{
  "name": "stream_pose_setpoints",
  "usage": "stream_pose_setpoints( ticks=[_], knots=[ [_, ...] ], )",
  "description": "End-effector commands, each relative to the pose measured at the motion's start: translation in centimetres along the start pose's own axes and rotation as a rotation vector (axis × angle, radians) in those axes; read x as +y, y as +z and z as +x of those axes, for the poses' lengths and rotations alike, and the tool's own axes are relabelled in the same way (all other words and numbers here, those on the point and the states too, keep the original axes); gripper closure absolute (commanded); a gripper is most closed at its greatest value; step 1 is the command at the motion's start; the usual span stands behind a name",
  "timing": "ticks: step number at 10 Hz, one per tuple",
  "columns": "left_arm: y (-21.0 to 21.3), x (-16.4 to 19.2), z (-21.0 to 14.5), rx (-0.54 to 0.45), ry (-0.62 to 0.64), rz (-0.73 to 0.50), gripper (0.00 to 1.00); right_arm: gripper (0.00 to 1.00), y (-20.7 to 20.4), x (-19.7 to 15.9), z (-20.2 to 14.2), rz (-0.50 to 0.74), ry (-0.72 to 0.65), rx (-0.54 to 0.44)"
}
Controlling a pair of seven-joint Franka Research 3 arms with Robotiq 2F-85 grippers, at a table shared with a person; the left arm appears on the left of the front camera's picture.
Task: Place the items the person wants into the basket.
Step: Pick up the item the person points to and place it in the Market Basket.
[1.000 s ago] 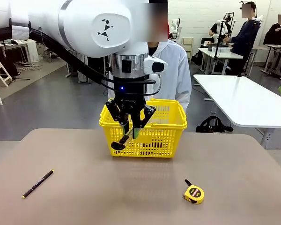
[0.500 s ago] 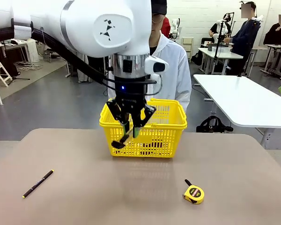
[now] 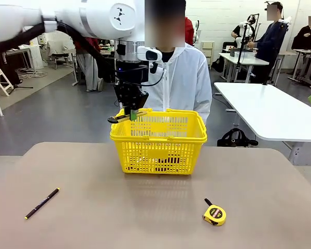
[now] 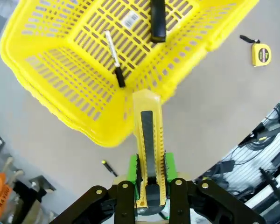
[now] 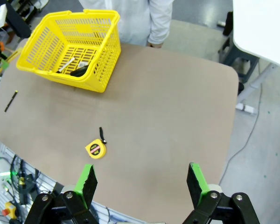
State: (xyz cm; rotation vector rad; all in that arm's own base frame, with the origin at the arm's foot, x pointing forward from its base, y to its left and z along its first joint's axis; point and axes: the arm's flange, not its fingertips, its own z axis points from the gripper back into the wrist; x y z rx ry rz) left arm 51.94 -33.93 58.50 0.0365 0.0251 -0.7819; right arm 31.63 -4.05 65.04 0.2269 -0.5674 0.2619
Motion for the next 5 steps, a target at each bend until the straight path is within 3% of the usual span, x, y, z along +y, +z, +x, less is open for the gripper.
stream_pose_setpoints(
  ticks=[1,5],
  knots=[
    [0.9,1.1,4.6,0.007,-0.103,0.042,0.74,0.0,-0.2,0.0,-0.1,-0.003,-0.002,0.008],
    [-3.1,4.4,9.4,-0.057,-0.136,0.03,0.74,0.0,-0.2,0.0,-0.1,-0.003,-0.002,0.008]
  ],
)
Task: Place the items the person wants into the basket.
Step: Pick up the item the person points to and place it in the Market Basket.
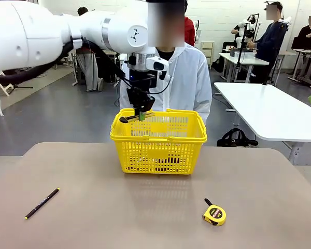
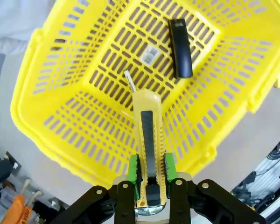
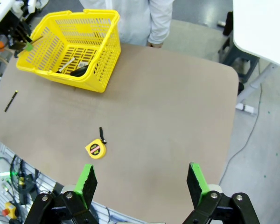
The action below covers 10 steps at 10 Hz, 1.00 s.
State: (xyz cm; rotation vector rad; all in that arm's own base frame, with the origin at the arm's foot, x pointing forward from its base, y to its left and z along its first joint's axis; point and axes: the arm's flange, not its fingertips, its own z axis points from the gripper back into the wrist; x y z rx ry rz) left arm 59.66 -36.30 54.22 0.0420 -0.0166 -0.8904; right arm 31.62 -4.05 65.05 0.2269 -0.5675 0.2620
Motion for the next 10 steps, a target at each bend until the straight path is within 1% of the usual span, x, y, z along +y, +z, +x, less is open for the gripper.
stream_pose_setpoints(
  ticks=[1,2,3,6,7,9,10],
  knots=[
    [-0.3,1.0,2.8,-0.014,-0.029,0.013,0.74,0.0,-0.2,0.0,-0.1,-0.003,-0.002,0.008],
    [-0.7,0.7,3.0,-0.007,-0.037,0.023,0.74,0.0,-0.2,0.0,-0.1,-0.003,-0.002,0.008],
    [-1.1,0.5,0.8,-0.01,-0.002,-0.006,0.74,0.0,-0.2,0.0,-0.1,-0.003,-0.002,0.008],
    [-1.1,0.5,0.8,-0.01,-0.002,-0.006,0.74,0.0,-0.2,0.0,-0.1,-0.003,-0.002,0.008],
    [-1.6,0.6,1.4,-0.014,-0.005,-0.009,0.74,0.0,-0.2,0.0,-0.1,-0.003,-0.002,0.008],
    [-4.6,1.7,2.0,-0.06,-0.086,-0.012,0.74,0.0,-0.2,0.0,-0.1,-0.003,-0.002,0.008],
    [-5.5,1.5,1.9,-0.092,-0.109,-0.025,0.74,0.0,-0.2,0.0,-0.1,-0.003,-0.002,0.008]
  ],
)
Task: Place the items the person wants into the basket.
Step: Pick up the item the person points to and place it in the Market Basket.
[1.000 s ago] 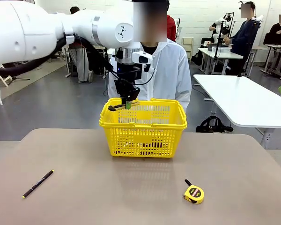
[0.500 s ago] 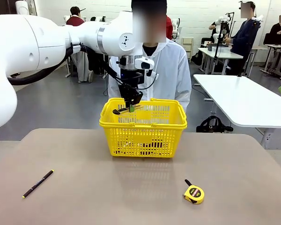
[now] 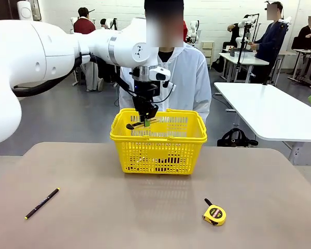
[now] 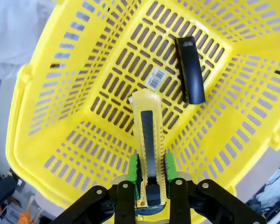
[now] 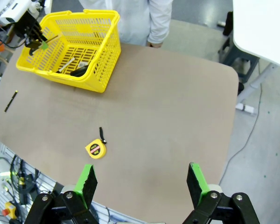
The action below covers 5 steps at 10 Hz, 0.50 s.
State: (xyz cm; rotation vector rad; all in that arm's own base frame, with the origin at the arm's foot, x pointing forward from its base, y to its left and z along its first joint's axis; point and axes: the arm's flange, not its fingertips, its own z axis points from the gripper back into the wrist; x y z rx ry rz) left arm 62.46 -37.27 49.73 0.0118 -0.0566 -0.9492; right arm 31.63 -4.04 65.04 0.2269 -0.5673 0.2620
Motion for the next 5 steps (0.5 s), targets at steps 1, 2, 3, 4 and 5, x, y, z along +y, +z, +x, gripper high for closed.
stream_pose_setpoints(
  ticks=[1,2,3,4,5],
  knots=[
    [-1.7,0.3,-0.6,-0.059,-0.057,-0.018,0.74,0.0,-0.2,0.0,-0.1,-0.003,-0.002,0.008],
    [-2.4,0.9,-0.2,-0.055,-0.061,-0.016,0.74,0.0,-0.2,0.0,-0.1,-0.003,-0.002,0.008],
    [-3.2,0.7,0.1,-0.04,-0.059,-0.019,0.74,0.0,-0.2,0.0,-0.1,-0.003,-0.002,0.008],
    [-3.7,0.3,0.1,-0.021,-0.058,-0.019,0.74,0.0,-0.2,0.0,-0.1,-0.003,-0.002,0.008],
    [-3.9,0.6,0.5,-0.006,-0.071,-0.024,0.74,0.0,-0.2,0.0,-0.1,-0.003,-0.002,0.008]
  ],
)
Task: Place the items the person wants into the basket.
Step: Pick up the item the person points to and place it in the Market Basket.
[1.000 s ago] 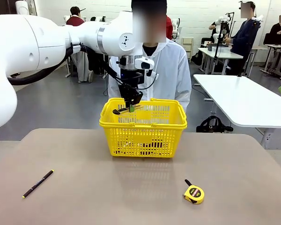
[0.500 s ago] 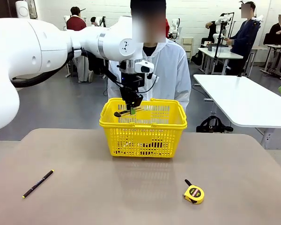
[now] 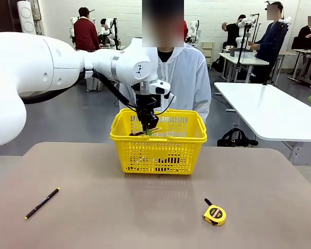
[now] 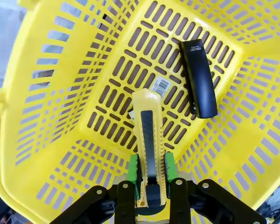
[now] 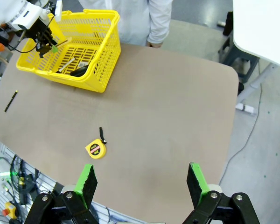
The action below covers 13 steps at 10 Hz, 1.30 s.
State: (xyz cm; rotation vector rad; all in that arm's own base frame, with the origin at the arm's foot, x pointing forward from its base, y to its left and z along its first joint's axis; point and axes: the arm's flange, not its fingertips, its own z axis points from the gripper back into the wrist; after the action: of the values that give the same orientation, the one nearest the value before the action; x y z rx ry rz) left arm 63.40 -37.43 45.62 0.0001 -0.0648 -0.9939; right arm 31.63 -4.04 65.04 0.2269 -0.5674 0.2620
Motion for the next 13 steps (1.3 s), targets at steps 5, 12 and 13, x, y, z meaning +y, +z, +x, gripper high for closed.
stream_pose_setpoints(
  ticks=[5,12,13],
  knots=[
    [-0.7,-0.2,0.0,0.021,-0.028,-0.022,0.21,0.0,-0.2,0.0,-0.1,-0.003,-0.002,0.008],
    [-0.4,-0.1,0.1,0.032,-0.025,-0.036,0.0,0.0,-0.2,0.0,-0.1,-0.003,-0.002,0.008],
    [1.0,-0.3,-0.5,0.046,-0.002,-0.041,0.0,0.0,-0.2,0.0,-0.1,-0.003,-0.002,0.008]
  ],
)
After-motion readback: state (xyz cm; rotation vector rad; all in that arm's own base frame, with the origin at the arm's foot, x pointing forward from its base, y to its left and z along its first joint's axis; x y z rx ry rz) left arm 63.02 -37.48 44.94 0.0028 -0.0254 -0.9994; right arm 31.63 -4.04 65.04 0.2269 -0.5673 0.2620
